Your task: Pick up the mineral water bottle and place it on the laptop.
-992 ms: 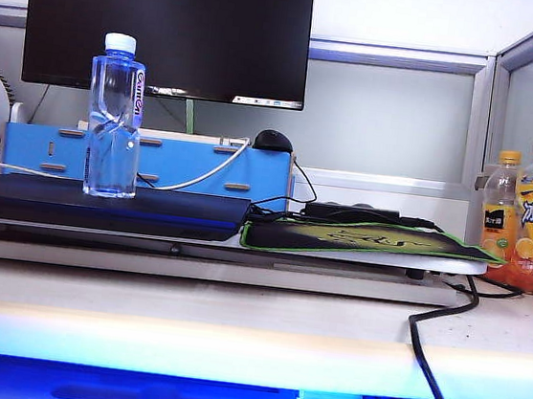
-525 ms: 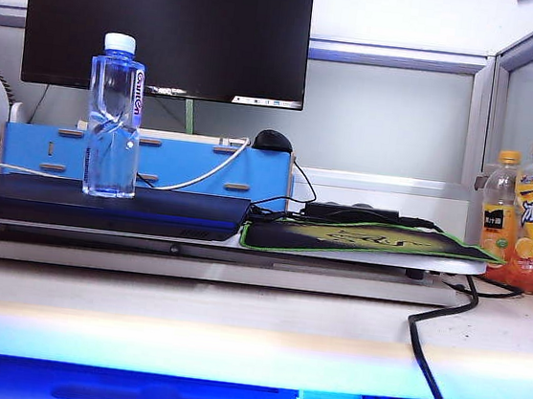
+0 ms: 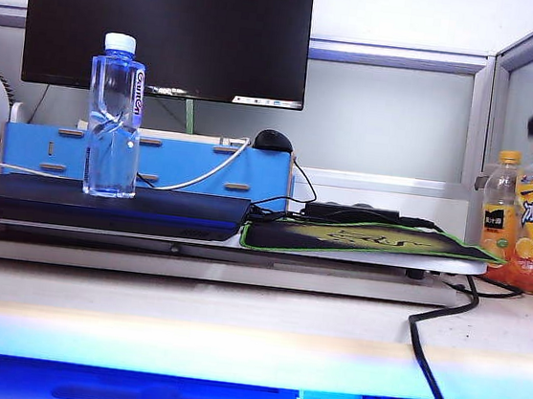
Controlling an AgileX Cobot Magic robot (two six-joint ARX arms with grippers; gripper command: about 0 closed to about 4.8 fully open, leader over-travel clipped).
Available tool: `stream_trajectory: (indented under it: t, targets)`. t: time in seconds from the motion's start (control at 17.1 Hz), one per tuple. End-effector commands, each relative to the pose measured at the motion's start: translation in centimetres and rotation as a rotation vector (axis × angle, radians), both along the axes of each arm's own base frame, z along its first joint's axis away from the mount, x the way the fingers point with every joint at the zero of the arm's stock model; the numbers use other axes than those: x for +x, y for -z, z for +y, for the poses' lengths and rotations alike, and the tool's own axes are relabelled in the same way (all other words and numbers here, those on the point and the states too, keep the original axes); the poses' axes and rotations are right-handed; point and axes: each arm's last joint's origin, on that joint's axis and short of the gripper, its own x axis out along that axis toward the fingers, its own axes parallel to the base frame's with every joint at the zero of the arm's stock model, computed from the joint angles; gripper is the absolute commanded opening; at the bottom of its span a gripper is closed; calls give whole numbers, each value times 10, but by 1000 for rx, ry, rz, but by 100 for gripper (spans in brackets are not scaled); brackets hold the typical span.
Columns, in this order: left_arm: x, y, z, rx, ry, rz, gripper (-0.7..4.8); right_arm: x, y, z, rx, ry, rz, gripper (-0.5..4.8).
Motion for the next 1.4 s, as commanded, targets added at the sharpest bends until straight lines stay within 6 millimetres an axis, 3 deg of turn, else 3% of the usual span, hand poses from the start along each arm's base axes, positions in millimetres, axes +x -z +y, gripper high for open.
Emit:
stream_trajectory:
  t: [0.06, 0.35, 0.76, 1.11, 1.4]
  targets:
    - [0, -2, 0, 1, 3, -13, -2, 1, 14, 2, 17, 1, 39, 451]
    - [0, -2, 0, 1, 3, -13, -2, 2, 48, 3, -24, -4, 120, 450]
    - [0, -2, 0, 1, 3, -13, -2, 5, 46, -2, -18, 47, 105, 450]
    - [0, -2, 0, 1, 3, -13, -2, 13, 28, -25, 152, 84, -46, 450]
    - [0, -2, 0, 1, 3, -13, -2, 18, 24, -40, 176, 126, -86, 450]
